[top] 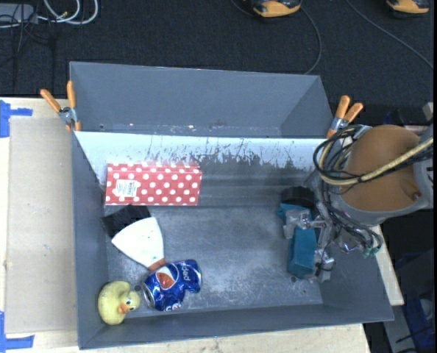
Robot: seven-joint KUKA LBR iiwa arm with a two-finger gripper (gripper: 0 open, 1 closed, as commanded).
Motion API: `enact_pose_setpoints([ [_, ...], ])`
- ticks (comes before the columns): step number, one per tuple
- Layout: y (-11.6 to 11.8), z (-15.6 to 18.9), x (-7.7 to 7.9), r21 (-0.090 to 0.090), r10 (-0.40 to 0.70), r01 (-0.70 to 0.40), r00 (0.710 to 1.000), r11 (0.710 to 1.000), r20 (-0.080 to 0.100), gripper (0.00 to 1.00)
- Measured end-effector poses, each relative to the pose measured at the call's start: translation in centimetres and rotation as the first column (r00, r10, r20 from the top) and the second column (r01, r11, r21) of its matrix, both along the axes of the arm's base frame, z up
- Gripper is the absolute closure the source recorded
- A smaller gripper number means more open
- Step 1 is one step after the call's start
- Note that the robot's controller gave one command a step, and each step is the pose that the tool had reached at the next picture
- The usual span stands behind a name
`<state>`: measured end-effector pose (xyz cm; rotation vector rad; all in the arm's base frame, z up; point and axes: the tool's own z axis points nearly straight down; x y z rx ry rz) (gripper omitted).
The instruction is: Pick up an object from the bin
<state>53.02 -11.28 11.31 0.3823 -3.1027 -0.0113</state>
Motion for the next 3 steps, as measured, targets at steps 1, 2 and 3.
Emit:
enact_pose_setpoints([
  [1,1.0,-2.0,1.0,-0.005,0.116,-0.115,0.993,0.993,0.016,0.0],
  [2,0.5,-4.0,1.9,0.007,0.321,-0.321,0.947,0.947,0.002,0.0],
  [3,-0.1,-4.4,2.6,0.006,0.352,-0.352,0.936,0.936,0.007,0.0],
])
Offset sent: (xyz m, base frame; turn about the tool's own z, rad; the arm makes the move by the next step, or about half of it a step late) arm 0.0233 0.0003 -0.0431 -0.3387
